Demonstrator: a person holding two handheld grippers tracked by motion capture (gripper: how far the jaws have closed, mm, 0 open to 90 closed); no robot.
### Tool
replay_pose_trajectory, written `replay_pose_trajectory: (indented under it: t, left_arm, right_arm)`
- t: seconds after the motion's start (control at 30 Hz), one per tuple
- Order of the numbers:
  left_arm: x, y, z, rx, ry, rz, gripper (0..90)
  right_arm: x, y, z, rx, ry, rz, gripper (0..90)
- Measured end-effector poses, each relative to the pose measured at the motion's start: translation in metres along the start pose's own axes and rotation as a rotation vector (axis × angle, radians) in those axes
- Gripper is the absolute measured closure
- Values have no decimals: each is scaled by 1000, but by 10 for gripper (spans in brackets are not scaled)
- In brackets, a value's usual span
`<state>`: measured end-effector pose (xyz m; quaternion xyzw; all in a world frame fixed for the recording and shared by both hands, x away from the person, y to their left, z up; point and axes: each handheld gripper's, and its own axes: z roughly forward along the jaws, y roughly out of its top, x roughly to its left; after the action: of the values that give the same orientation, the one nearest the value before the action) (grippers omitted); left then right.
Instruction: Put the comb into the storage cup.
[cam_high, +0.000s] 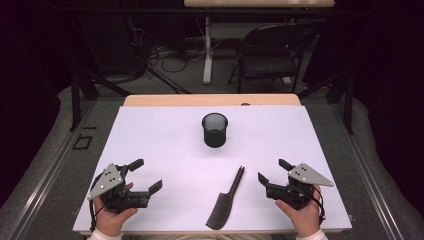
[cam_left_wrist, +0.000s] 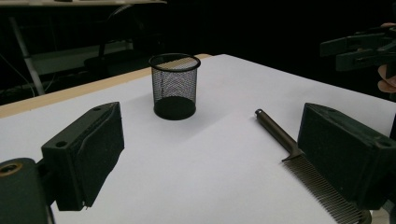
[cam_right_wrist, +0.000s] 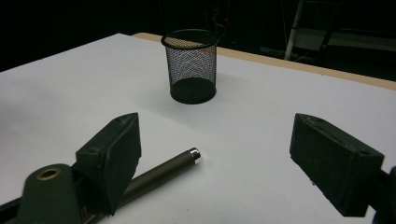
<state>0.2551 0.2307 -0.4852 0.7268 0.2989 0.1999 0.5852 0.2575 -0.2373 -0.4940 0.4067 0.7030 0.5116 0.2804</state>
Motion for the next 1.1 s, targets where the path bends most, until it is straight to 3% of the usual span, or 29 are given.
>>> replay_pose_trajectory:
  t: [0.37, 0.6, 0.93, 1.1]
  left_arm:
    - [-5, 0, 1, 13, -6, 11, 77]
    - [-8, -1, 3, 20, -7, 24, 77]
    - [-6, -2, 4, 32, -2, 17, 77]
    - [-6, -2, 4, 33, 1, 15, 77]
  right_arm:
    - [6, -1, 9, 44, 24, -25, 377]
    - [7, -1, 17, 76, 37, -27, 462]
    - [9, 6, 32, 123, 31, -20, 496]
    - [8, 12, 41, 168, 34, 7, 536]
